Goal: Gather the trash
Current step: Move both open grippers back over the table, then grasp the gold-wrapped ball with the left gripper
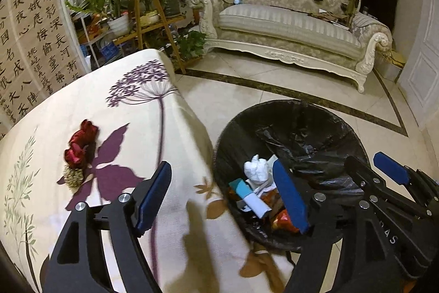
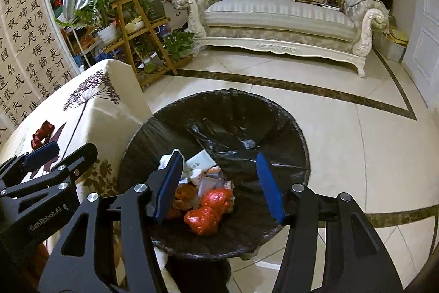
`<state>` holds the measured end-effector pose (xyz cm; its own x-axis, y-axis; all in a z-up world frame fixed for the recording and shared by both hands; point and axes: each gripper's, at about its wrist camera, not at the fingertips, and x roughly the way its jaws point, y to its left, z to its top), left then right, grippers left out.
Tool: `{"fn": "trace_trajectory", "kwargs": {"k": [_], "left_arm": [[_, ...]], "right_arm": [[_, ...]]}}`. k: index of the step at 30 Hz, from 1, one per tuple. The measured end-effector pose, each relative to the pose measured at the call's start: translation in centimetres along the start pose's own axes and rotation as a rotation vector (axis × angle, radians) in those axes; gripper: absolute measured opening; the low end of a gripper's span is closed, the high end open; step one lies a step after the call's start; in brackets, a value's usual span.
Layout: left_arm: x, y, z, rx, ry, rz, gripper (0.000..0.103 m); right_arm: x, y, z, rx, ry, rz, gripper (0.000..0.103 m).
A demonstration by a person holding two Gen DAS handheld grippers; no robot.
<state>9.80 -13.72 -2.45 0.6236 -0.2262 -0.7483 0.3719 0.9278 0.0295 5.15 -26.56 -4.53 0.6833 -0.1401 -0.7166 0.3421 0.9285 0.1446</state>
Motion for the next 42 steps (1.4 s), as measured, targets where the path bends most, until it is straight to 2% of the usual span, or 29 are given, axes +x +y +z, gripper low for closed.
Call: {"fn": "trace_trajectory", "kwargs": {"k": [14,20,25,33,37,40,42], "left_arm": [[-0.8,7.5,-0.9,-0.116,0.000,0.110,0.074],[-0.3,11.3,-1.8,-0.176,0.028,0.165,0.074],[0.1,14.2,-2.3,-0.226,0.052,0.174,0.074],[0.9,16.0,-2.5,-0.244,0.083,0.134,0.057],[0.8,16.4,-2.4,-0.236,0.079,0.126,0.053],[0.9,16.5,-2.2,-0.226,0.075,0.127,0.045],[1.0,16.6,-2.1,-0.221,0.072,0.132,0.036]], "right_arm": [[0.4,6.2,0.7,-0.099,0.008,0.091,0.054],[0.6,8.8,0.8,-0.138,0.013,0.127,0.054],[1.2,11.0,0.9,-0.167,0.027,0.155,0.054],[1.6,13.3,1.0,-0.201,0.039,0.187,0.054],[1.8,13.9,1.0,-0.206,0.042,0.193,0.054],[2.0,14.1,1.0,-0.206,0.048,0.198,0.054],[2.0,14.2,1.0,-0.206,0.050,0.201,0.054]]}}
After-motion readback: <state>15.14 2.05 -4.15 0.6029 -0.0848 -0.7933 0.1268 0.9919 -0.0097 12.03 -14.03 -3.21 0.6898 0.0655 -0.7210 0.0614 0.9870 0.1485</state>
